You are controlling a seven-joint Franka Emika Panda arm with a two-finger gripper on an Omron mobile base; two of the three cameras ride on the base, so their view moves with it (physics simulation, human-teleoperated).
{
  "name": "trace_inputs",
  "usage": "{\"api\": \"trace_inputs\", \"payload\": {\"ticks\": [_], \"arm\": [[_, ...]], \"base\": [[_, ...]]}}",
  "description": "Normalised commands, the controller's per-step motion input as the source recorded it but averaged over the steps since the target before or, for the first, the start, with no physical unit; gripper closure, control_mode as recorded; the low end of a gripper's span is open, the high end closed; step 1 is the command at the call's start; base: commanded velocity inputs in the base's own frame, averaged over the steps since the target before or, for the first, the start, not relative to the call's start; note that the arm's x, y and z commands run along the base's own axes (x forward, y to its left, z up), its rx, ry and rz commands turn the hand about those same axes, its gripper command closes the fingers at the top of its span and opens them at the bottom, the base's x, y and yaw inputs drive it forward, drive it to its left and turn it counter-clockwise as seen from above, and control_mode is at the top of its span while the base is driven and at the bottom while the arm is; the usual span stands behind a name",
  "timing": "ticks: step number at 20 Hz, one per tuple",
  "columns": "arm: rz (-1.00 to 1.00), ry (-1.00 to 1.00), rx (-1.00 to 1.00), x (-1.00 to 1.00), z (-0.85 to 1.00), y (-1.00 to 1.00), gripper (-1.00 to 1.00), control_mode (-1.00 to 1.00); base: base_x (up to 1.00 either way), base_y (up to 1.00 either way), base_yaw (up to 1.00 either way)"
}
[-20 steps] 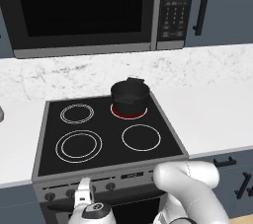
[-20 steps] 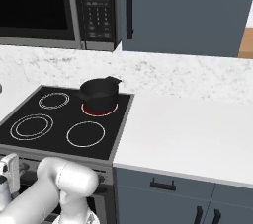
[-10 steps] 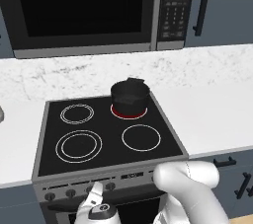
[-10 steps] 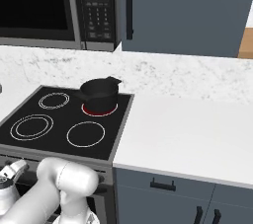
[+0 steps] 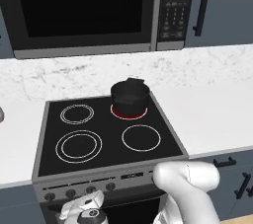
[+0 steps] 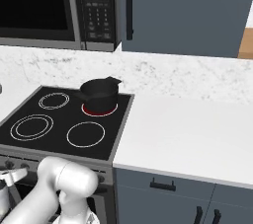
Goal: Turn off the rear right burner of the stove.
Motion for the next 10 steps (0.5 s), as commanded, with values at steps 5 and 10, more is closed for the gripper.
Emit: {"api": "trace_inputs", "payload": {"ticks": [5, 10], "arm": [[-0.33, -0.05, 0.66, 0.88, 0.0, 0.0, 1.0, -1.0], [-0.33, -0.03, 0.67, 0.91, 0.0, -0.01, 1.0, -1.0]], "base": [[0.0, 0.0, 0.0], [0.0, 0.0, 0.0]]}}
